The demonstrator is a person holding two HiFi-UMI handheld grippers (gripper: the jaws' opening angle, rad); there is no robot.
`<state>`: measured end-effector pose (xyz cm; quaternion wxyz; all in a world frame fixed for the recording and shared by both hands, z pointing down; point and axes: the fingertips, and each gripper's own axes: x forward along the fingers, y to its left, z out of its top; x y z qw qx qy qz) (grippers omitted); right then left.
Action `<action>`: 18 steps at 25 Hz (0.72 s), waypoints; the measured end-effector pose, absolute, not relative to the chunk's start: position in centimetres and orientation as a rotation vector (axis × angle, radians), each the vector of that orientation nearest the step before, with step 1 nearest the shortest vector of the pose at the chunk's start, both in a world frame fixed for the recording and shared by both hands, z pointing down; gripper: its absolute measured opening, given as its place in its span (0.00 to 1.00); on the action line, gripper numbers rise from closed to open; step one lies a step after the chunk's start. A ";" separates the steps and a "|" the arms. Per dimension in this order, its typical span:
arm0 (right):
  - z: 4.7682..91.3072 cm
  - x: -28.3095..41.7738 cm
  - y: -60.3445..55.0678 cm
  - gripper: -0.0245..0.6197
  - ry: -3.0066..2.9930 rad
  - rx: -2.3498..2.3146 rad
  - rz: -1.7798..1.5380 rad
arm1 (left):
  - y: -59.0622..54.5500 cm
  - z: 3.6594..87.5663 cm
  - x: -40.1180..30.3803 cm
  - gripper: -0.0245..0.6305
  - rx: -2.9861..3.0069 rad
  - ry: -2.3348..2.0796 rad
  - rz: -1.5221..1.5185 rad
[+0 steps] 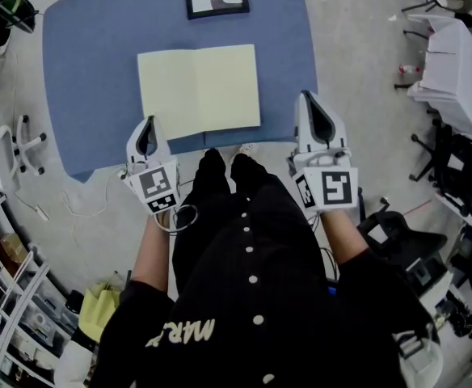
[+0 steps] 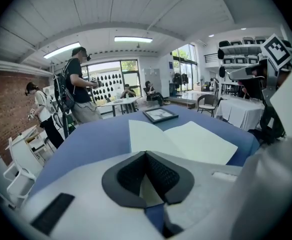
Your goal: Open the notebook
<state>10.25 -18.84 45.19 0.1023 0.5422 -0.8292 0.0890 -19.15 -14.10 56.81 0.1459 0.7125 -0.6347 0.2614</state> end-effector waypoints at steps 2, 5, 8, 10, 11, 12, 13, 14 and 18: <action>44.8 10.4 -19.0 0.05 -2.451 1.606 0.257 | -14.3 56.4 -18.9 0.04 2.059 -1.826 0.749; 44.3 10.6 -19.1 0.05 -2.456 1.613 0.245 | -14.5 55.6 -18.5 0.04 2.072 -1.828 0.735; 43.8 10.8 -19.1 0.05 -2.463 1.618 0.239 | -14.6 54.7 -18.1 0.04 2.087 -1.829 0.720; 43.6 10.9 -19.0 0.05 -2.467 1.623 0.241 | -14.6 54.2 -17.8 0.04 2.097 -1.829 0.714; 43.4 11.0 -19.0 0.05 -2.468 1.627 0.241 | -14.7 54.0 -17.7 0.04 2.102 -1.829 0.710; 43.1 11.1 -19.0 0.05 -2.470 1.631 0.240 | -14.7 53.7 -17.5 0.04 2.108 -1.828 0.707; 42.8 11.2 -19.0 0.05 -2.474 1.637 0.239 | -14.7 53.5 -17.4 0.04 2.112 -1.827 0.704; 42.6 11.3 -19.0 0.05 -2.478 1.643 0.238 | -14.8 53.3 -17.3 0.04 2.115 -1.826 0.702; 41.8 11.8 -19.1 0.05 -2.495 1.670 0.243 | -14.9 53.0 -17.1 0.04 2.123 -1.822 0.704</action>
